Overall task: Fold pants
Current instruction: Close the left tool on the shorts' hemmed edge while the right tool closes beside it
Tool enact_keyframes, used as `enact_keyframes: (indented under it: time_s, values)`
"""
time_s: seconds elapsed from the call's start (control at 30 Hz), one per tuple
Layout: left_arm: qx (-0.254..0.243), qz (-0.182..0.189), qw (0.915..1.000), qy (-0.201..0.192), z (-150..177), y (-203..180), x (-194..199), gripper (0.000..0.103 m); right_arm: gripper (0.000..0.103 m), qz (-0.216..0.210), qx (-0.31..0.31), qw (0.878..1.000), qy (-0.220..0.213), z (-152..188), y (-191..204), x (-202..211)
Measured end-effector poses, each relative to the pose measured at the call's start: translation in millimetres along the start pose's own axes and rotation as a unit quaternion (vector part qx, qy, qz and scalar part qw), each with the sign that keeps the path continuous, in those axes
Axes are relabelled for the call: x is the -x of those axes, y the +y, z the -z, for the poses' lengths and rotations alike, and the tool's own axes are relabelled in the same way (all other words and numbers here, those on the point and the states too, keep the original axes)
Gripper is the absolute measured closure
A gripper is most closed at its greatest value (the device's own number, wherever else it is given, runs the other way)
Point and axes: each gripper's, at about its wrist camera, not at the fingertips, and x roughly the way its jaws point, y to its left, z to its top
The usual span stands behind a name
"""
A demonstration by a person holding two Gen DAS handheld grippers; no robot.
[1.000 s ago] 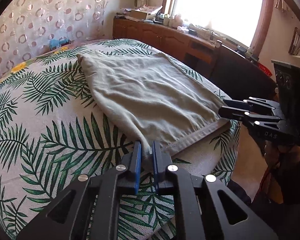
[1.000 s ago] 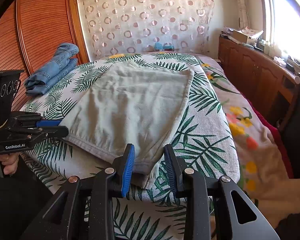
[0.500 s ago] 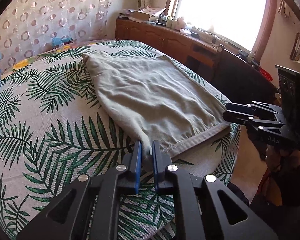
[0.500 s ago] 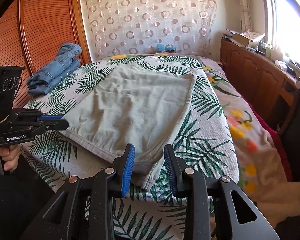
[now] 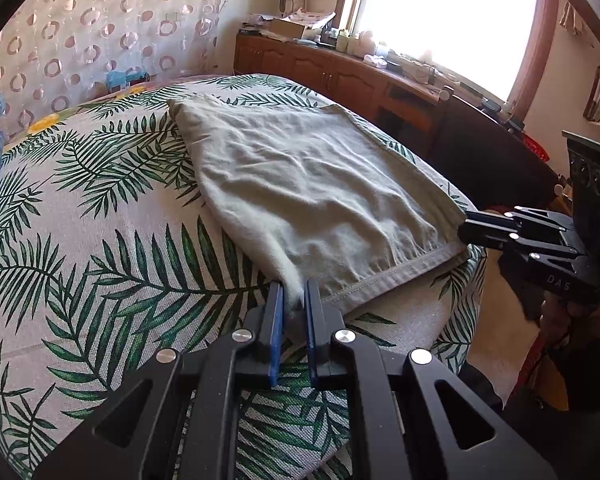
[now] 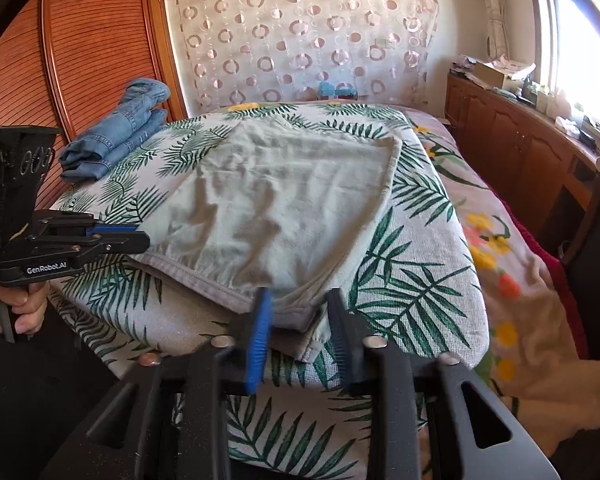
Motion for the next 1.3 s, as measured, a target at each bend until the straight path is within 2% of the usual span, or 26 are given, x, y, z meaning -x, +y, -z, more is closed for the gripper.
enact_keyframes:
  time_s: [0.13,0.3,0.5,0.53,0.6,0.7,0.93,1.13,1.2,1.3]
  values:
    - [0.003,0.001,1.0000,-0.001,1.0,1.4,0.1,0.092,0.090,-0.009,-0.001,1.000,-0.012,-1.6,0.9,8.1]
    - [0.004,-0.001,1.0000,-0.002,1.5,2.1,1.3,0.092,0.091,-0.013,0.002,1.000,-0.004,3.5,3.9,7.5]
    - [0.004,-0.001,1.0000,-0.002,1.9,3.2,0.8,0.092,0.091,0.009,-0.008,1.000,0.006,3.3,0.7,0.0]
    - [0.004,-0.001,1.0000,-0.002,2.1,3.2,0.8,0.092,0.090,0.013,-0.006,1.000,0.006,3.1,1.8,-0.9]
    - [0.004,-0.001,1.0000,-0.002,2.0,3.1,0.9,0.092,0.080,0.028,-0.007,1.000,0.006,3.1,1.9,-2.9]
    - [0.005,-0.001,1.0000,-0.002,2.1,3.3,0.9,0.092,0.075,0.031,-0.014,0.999,0.006,2.3,3.5,-4.0]
    - [0.010,0.000,0.9999,-0.002,2.4,4.5,0.6,0.092,0.069,0.016,-0.029,0.999,0.019,4.9,2.2,-12.2]
    - [0.025,-0.005,0.9997,-0.003,3.4,10.9,0.7,0.080,0.063,0.023,-0.031,0.999,0.016,3.5,0.6,-13.2]
    - [0.028,-0.003,0.9996,-0.005,3.8,12.0,0.8,0.079,0.057,0.032,-0.031,0.999,0.015,4.3,0.3,-12.8]
    - [0.025,-0.006,0.9996,-0.006,3.7,10.5,0.2,0.079,0.057,0.029,-0.033,0.999,0.014,5.2,0.4,-12.7]
